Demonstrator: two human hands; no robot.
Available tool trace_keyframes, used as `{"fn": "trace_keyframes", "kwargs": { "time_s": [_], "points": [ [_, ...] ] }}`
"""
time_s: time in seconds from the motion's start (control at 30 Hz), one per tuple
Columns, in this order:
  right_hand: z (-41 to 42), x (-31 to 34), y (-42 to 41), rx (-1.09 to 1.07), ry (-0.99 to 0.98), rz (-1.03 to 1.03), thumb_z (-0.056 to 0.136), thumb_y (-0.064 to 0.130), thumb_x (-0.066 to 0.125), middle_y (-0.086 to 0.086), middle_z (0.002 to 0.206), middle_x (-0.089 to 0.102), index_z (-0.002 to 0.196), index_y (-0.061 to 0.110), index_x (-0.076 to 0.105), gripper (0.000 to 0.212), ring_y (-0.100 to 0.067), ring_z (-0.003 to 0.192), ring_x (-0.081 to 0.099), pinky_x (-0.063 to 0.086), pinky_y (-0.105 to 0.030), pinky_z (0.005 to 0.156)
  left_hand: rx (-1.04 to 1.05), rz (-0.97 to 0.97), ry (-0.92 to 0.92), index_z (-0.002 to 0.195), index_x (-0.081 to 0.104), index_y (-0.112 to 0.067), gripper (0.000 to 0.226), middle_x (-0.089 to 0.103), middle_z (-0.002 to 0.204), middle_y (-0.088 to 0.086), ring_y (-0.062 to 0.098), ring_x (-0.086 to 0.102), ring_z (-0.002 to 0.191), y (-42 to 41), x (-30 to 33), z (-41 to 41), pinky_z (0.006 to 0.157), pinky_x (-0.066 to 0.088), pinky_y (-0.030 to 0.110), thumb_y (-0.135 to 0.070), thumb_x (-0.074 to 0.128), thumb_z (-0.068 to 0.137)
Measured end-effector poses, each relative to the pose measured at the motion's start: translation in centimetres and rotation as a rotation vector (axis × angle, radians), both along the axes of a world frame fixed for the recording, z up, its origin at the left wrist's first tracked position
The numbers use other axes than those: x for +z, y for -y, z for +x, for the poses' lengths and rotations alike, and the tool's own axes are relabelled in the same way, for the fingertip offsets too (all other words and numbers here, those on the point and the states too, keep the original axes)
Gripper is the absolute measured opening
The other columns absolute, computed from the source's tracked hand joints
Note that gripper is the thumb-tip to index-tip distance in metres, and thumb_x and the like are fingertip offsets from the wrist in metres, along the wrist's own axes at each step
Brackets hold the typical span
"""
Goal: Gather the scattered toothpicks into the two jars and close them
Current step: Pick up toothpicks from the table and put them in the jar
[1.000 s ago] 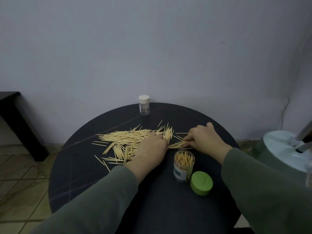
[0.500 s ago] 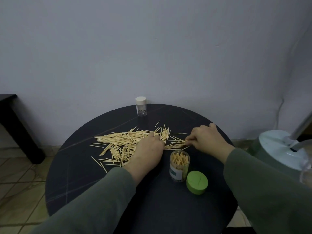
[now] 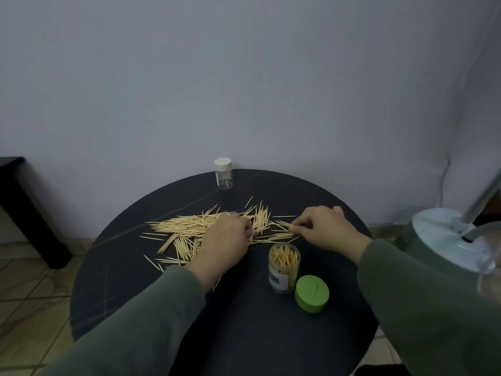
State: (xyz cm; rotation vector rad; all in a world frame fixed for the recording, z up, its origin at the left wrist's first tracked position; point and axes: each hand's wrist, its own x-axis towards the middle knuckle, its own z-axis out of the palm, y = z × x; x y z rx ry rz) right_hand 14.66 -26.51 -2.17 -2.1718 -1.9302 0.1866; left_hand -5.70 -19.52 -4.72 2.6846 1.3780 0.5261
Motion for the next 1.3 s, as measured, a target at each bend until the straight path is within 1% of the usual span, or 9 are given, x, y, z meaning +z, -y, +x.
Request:
{"fn": "trace_keyframes", "kwargs": {
  "time_s": [0.17,0.27,0.4,0.53,0.7,0.77,0.87,1.07,1.3],
  "points": [
    [-0.4,0.1,-0.1,-0.031,-0.230,-0.005,0.093,0.046,0.054,0.015,0.111,0.060,0.114,0.033,0.066,0.027,-0.011,0.116,0.050,0.028,-0.046,0.110,0.068,-0.204,0.297,0.098,0.066,-0.022,0.014,0.064,0.101,-0.006,0.013,0.057,0.096,-0.1,0.0,0.1,0.086,0.049,0.034,-0.029,0.054,0.096],
    [-0.6,-0.3,0.0,0.011,-0.370,0.018,0.091,0.047,0.058,0.022,0.100,0.062,0.101,0.040,0.066,0.015,-0.007,0.105,0.055,0.037,-0.053,0.106,0.067,-0.331,0.453,0.097,0.065,-0.023,0.012,0.064,0.093,-0.005,0.013,0.058,0.085,0.1,0.3,0.3,0.081,0.052,0.036,-0.030,0.055,0.096],
    [-1.0,0.1,0.6,0.051,-0.450,0.068,0.091,0.043,0.059,0.015,0.086,0.065,0.092,0.038,0.065,0.008,-0.005,0.088,0.059,0.051,-0.042,0.091,0.054,-0.407,0.627,0.095,0.062,-0.024,0.010,0.059,0.082,-0.008,0.007,0.053,0.071,0.7,1.1,0.4,0.063,0.043,0.024,-0.027,0.053,0.097],
    [-1.2,0.7,1.3,0.084,-0.480,0.116,0.091,0.040,0.060,0.009,0.086,0.066,0.094,0.034,0.066,0.008,-0.010,0.084,0.061,0.052,-0.032,0.080,0.060,-0.453,0.747,0.103,0.064,-0.020,0.014,0.061,0.086,-0.005,0.006,0.054,0.074,1.6,2.0,0.3,0.063,0.040,0.021,-0.026,0.052,0.098],
    [-1.2,1.2,1.9,0.139,-0.577,0.179,0.090,0.039,0.062,0.011,0.084,0.067,0.093,0.038,0.066,0.006,-0.007,0.082,0.061,0.050,-0.024,0.072,0.008,-0.511,0.862,0.104,0.065,-0.022,0.014,0.067,0.098,-0.002,0.007,0.060,0.091,2.7,3.0,0.2,0.070,0.043,0.017,-0.025,0.053,0.097],
    [-1.4,1.4,2.2,0.152,-0.617,0.196,0.089,0.039,0.062,0.011,0.085,0.069,0.099,0.032,0.070,0.014,-0.006,0.080,0.062,0.049,-0.021,0.071,-0.001,-0.554,0.912,0.104,0.066,-0.022,0.015,0.068,0.099,-0.003,0.005,0.059,0.091,3.1,3.4,0.3,0.069,0.043,0.018,-0.024,0.053,0.098],
    [-1.8,1.7,2.6,0.194,-0.659,0.218,0.087,0.038,0.062,0.005,0.091,0.071,0.101,0.022,0.075,0.025,-0.010,0.086,0.064,0.052,-0.024,0.076,-0.006,-0.621,0.980,0.105,0.066,-0.022,0.015,0.067,0.101,-0.005,0.002,0.058,0.090,3.9,3.9,0.3,0.068,0.042,0.021,-0.024,0.052,0.098],
    [-2.4,2.1,3.2,0.236,-0.680,0.232,0.088,0.030,0.066,0.009,0.093,0.071,0.099,0.020,0.076,0.017,0.002,0.086,0.064,0.047,-0.010,0.072,-0.056,-0.661,1.058,0.106,0.067,-0.018,0.016,0.065,0.087,-0.009,-0.006,0.052,0.068,4.8,4.0,0.7,0.060,0.037,0.015,-0.023,0.055,0.097],
    [-2.2,2.9,4.0,0.248,-0.624,0.258,0.086,0.035,0.067,0.014,0.087,0.069,0.095,0.024,0.077,0.017,0.000,0.081,0.063,0.046,-0.018,0.070,-0.167,-0.624,1.053,0.098,0.069,-0.020,0.012,0.064,0.074,-0.014,-0.009,0.052,0.056,5.7,4.0,0.6,0.051,0.038,0.008,-0.020,0.056,0.095]
  ]
}}
